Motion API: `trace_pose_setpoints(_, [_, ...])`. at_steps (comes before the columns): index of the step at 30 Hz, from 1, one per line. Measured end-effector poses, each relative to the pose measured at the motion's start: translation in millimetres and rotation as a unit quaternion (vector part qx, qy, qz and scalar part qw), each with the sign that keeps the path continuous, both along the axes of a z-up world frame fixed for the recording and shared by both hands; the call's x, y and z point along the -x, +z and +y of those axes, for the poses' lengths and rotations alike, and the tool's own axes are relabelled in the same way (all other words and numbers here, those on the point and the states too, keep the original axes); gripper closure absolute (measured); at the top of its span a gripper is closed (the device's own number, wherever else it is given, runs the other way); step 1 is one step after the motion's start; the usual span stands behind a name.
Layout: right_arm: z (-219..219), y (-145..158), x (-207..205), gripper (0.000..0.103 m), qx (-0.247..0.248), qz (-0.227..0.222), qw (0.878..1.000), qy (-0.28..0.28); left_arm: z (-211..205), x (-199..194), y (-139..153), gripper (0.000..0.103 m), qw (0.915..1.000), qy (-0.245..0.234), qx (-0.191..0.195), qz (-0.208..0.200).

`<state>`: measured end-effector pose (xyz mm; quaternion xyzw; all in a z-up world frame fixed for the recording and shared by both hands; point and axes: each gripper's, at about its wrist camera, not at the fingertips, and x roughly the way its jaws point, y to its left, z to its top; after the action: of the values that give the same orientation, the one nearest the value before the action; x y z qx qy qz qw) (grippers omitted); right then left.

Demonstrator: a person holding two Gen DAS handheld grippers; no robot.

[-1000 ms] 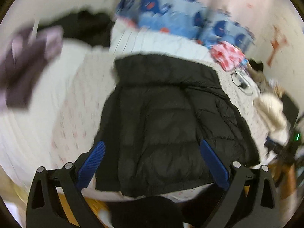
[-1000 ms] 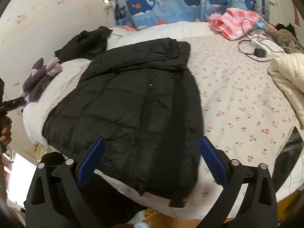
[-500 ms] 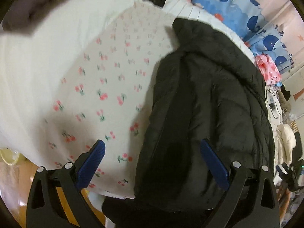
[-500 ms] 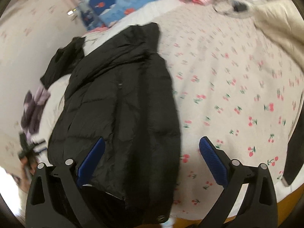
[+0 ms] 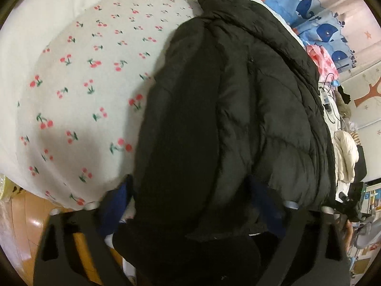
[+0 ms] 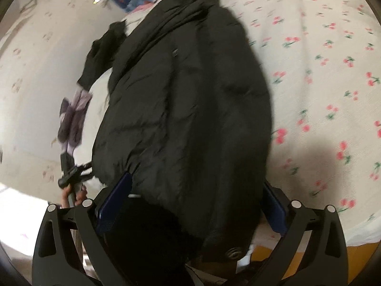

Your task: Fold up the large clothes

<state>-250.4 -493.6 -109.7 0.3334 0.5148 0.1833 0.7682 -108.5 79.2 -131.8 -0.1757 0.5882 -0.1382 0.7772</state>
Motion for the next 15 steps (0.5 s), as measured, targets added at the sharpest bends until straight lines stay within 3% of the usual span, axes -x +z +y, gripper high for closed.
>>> trace_pose_setpoints(1, [2.2,-1.2,-0.2,0.054,-0.006,-0.002,1.0,-0.005,-0.1,-0.5,-1.3,0.037,1.0,0.006,0.002,0.003])
trace_pose_setpoints(2, [3.1,-4.3,-1.2,0.069,-0.02,-0.005,1.0,-0.019,1.6,-1.1,-0.6,0.053,0.9998,0.016,0.014,0.001])
trace_pose_setpoints(3, [3.8,-4.8,-2.2,0.081,-0.037,-0.015,0.999,-0.029,1.3,-1.9,-0.1,0.066,0.9996,0.02,0.018,0.002])
trace_pose_setpoints(4, [5.3,-3.4,-2.2,0.086,-0.046,-0.025,0.998,-0.039,2.4,-2.1,2.9,0.072,0.9995,0.025,0.021,0.0])
trace_pose_setpoints(5, [6.7,-1.2,-2.9,0.088,-0.057,-0.032,0.997,-0.045,3.6,-1.4,7.6,0.088,0.9987,0.024,0.044,-0.005])
trace_pose_setpoints(6, [7.9,5.0,-2.5,0.091,-0.081,-0.05,0.994,-0.055,3.3,0.0,14.2,0.092,0.998,0.026,0.057,-0.009])
trace_pose_setpoints(11, [5.2,60.0,10.1,0.094,-0.166,-0.157,0.971,-0.074,7.3,12.9,66.7,0.095,0.9938,0.011,0.095,-0.057])
trace_pose_setpoints(15, [5.5,109.5,34.4,0.095,-0.184,-0.215,0.958,-0.052,20.4,36.5,113.8,0.095,0.9881,-0.001,0.12,-0.096])
